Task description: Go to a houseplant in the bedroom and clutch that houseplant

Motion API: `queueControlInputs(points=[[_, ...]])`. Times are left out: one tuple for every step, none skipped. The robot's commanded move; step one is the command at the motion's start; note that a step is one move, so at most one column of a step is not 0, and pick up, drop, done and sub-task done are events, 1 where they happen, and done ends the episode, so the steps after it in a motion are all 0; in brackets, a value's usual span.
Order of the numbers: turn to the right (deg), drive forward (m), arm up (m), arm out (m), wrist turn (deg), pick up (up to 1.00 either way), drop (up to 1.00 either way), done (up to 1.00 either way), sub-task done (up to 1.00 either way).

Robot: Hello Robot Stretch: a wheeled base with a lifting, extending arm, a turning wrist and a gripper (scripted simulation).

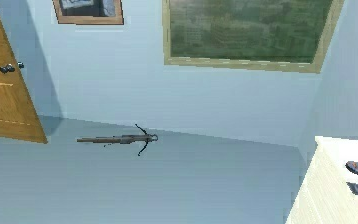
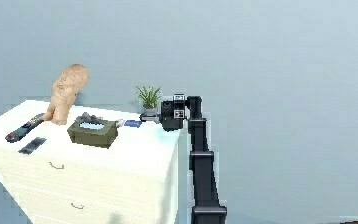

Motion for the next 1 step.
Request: queueControlInputs(points=[[0.0, 0.00, 0.00, 0.00, 0.0, 0.00, 0.00, 1.00, 0.00]])
